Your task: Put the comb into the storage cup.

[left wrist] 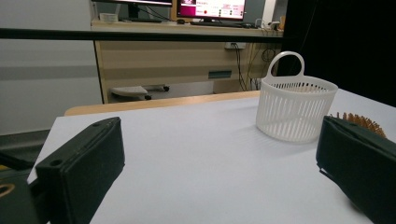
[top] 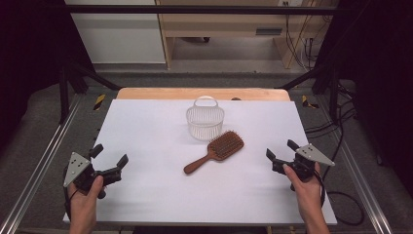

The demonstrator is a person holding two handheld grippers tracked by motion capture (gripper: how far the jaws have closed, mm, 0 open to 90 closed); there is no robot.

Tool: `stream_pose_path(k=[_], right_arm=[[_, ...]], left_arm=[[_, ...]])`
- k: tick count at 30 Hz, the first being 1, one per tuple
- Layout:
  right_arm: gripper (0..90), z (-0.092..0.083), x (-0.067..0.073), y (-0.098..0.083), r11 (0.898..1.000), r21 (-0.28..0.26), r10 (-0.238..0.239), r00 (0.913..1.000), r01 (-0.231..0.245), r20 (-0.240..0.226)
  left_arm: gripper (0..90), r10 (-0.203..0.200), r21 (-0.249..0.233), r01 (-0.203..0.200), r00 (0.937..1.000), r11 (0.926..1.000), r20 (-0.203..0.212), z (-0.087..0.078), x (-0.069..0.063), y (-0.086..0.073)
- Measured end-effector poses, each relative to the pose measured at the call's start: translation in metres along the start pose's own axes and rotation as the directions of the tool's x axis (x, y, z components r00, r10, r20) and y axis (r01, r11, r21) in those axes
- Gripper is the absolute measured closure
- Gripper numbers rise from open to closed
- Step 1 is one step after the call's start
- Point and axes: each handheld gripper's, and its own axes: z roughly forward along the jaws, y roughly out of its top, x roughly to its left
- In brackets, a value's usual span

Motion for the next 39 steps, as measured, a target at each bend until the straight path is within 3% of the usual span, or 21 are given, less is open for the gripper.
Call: stream_pose_path(k=[6, 9, 26, 31, 39], right_arm=[[12.7, 0.002, 0.002, -0.001, 0.999, 0.039, 0.011, 0.9999, -0.012, 0.010], [12.9, 0.002, 0.002, -0.001, 0.997, 0.068, 0.039, 0.9992, -0.040, 0.007], [16.1, 0.006, 0.012, 0.002, 0.995, 0.100, 0.010, 0.9998, -0.012, 0.016], [21.2, 0.017, 0.014, 0.006, 0.984, 0.180, -0.021, 0.9985, 0.011, 0.051], [36.4, 0.038, 0.012, 0.016, 0.960, 0.278, -0.038, 0.9986, 0.026, 0.038]], left_arm=[[1.4, 0.000, 0.003, 0.000, 1.0000, 1.0000, -0.001, 0.001, -0.001, -0.001], [1.3, 0.004, 0.000, -0.004, 1.0000, 1.0000, -0.006, 0.001, -0.001, 0.000], [1.3, -0.001, -0.003, 0.001, 0.9998, 1.0000, -0.022, 0.000, 0.000, 0.000], [1.3, 0.000, -0.004, 0.000, 0.9996, 1.0000, -0.028, -0.001, 0.002, 0.000], [1.3, -0.003, -0.004, 0.003, 0.9995, 1.0000, -0.030, -0.001, 0.002, -0.001]])
